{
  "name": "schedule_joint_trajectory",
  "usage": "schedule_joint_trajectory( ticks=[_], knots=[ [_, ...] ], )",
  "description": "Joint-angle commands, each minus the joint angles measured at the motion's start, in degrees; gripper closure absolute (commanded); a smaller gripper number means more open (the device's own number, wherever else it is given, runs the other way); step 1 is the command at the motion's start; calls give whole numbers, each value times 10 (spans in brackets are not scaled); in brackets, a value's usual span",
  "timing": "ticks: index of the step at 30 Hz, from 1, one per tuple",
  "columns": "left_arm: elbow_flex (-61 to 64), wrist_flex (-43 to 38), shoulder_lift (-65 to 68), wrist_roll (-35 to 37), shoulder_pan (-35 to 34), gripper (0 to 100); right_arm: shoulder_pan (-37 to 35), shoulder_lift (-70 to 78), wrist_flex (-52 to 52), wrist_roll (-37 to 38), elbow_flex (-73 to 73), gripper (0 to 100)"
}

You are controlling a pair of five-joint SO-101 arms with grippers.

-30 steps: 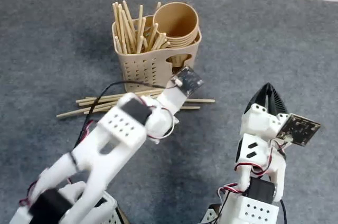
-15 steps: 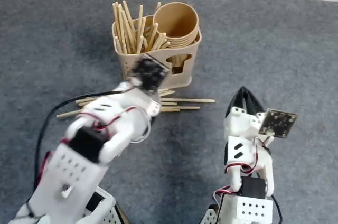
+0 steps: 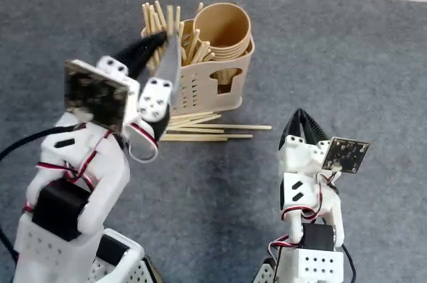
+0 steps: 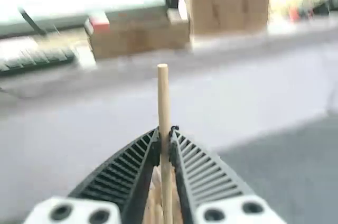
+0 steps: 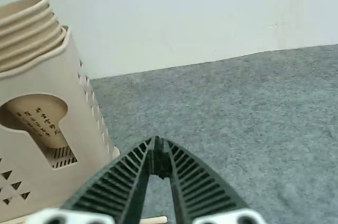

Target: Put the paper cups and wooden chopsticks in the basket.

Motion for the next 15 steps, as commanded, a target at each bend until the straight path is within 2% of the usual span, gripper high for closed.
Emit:
schedule_joint_trajectory(
  ticks=[1, 4, 8, 15],
  knots=[
    [-15, -113, 10, 7, -33, 994, -7, -6, -15, 45, -2, 992],
    [-12, -168, 31, 7, -37, 994, -22, -7, -15, 74, 7, 992],
    [-13, -197, 68, 4, -38, 994, -46, -7, -15, 77, 17, 992],
    [-7, -220, 146, 8, -65, 994, -47, -7, -15, 77, 18, 992]
  ],
)
